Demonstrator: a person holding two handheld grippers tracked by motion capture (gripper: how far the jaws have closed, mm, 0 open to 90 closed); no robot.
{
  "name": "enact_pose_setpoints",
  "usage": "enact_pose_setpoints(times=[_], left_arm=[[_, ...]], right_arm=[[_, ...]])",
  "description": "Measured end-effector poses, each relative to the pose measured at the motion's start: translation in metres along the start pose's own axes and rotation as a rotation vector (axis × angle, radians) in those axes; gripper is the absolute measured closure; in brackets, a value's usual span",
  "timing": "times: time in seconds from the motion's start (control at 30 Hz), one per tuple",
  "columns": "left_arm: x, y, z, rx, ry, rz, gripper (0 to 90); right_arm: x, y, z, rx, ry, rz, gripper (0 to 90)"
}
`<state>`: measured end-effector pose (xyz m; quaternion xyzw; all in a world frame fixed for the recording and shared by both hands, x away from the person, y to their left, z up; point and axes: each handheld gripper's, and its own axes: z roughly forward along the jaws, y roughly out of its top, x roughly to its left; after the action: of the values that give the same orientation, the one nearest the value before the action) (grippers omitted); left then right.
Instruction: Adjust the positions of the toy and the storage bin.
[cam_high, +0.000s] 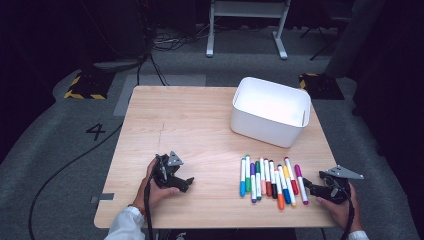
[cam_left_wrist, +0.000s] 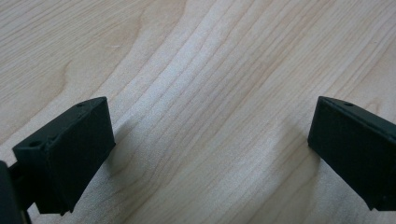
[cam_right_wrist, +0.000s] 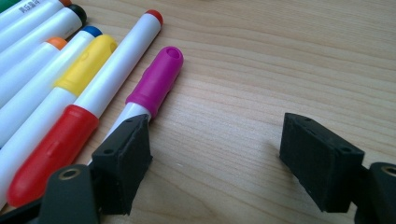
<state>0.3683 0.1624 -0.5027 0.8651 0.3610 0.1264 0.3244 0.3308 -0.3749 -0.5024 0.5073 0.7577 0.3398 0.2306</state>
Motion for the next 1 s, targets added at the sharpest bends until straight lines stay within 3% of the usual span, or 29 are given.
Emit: enact_pose_setpoints(times=[0.37, 0.47, 0.5, 0.53, 0.57, 0.6, 0.63, 0.7, 0.87, 0.9, 1.0], left_arm=[[-0.001, 0.000, 0.000, 0.001, -0.007, -0.017, 0.5], [-0.002, 0.005, 0.000, -0.002, -0.017, -0.005, 8.8], [-0.002, 0.007, -0.002, -0.011, -0.010, 0.010, 18.9], [-0.002, 0.007, -0.002, -0.011, -0.010, 0.010, 22.2], [-0.002, 0.010, -0.002, -0.003, -0.019, 0.025, 22.2], [-0.002, 0.013, -0.001, -0.004, -0.012, 0.032, 14.9], [-0.002, 0.015, -0.002, -0.017, -0.002, 0.045, 18.1], [-0.001, 0.021, -0.001, -0.009, -0.028, 0.050, 18.6], [0.002, 0.037, -0.004, -0.056, -0.043, 0.047, 18.1], [0.004, 0.044, -0.006, -0.083, -0.036, 0.046, 18.0], [0.008, 0.065, -0.008, -0.137, -0.066, 0.052, 18.0]], right_arm=[[0.000, 0.000, 0.000, 0.000, -0.001, -0.001, 24.6], [0.000, 0.000, 0.000, 0.000, -0.001, -0.001, 24.6], [0.000, 0.000, 0.000, 0.000, -0.001, 0.000, 24.6], [0.000, 0.000, 0.000, 0.000, -0.001, 0.000, 24.6], [0.000, 0.000, 0.000, 0.000, -0.001, -0.001, 24.6], [0.000, 0.000, 0.000, 0.000, -0.001, -0.001, 24.6], [0.000, 0.000, 0.000, 0.000, -0.001, -0.001, 24.6], [0.000, 0.000, 0.000, 0.000, -0.001, -0.001, 24.6], [0.001, 0.000, 0.000, 0.000, 0.000, 0.003, 24.6], [0.001, 0.000, 0.000, 0.000, 0.000, 0.002, 24.6], [0.000, 0.000, 0.000, 0.000, -0.001, 0.002, 24.6]])
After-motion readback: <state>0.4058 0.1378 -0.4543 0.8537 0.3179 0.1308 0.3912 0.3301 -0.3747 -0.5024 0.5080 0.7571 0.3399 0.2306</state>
